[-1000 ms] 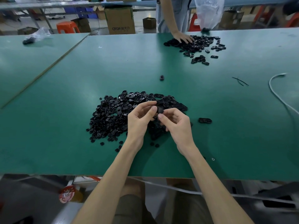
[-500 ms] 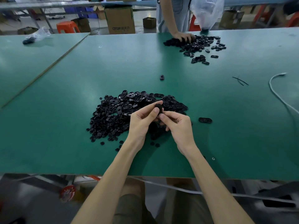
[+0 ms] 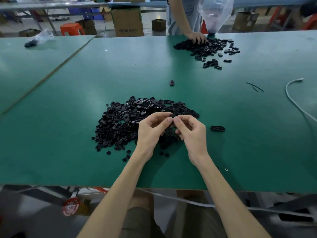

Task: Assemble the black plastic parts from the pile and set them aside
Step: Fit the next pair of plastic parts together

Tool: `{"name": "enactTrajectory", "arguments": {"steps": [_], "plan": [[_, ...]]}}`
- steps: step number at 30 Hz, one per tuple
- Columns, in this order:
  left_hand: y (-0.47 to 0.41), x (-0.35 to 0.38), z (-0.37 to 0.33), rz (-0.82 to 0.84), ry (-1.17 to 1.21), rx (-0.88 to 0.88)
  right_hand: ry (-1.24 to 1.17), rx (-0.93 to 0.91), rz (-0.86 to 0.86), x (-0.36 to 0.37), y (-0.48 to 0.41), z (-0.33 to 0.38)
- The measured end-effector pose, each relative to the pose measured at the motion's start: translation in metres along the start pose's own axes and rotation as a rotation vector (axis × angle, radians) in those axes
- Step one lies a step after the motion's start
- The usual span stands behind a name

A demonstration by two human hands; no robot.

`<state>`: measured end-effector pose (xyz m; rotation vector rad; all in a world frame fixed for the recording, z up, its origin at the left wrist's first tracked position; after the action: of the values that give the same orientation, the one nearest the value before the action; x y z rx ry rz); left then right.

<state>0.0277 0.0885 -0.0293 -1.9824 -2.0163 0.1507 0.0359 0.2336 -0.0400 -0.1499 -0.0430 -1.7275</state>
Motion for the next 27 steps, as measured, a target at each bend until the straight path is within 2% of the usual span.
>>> {"name": "enactTrajectory", "arguments": {"steps": [7,27], "plan": [[-0.0006,-0.0011,0.0028,0.043,0.029,-0.030,-0.051,0.013,-0.022,-0.0005,0.0006,0.0031],[0.0016,0.0033,0.0014,-0.013,-0.056,-0.014,0.035,-0.030,0.039,0.0016,0.0015,0.0004]]}}
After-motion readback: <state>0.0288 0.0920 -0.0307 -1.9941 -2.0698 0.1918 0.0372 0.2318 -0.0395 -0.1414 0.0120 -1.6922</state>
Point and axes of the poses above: each hand's wrist, its own y-axis away from the middle knuckle, its own x-axis out of the palm, z = x × y, the point moved 1 cm from there along -y, towards the middle knuckle, and after that the axes turned 6 degrees about x, right-handed, at the moved point
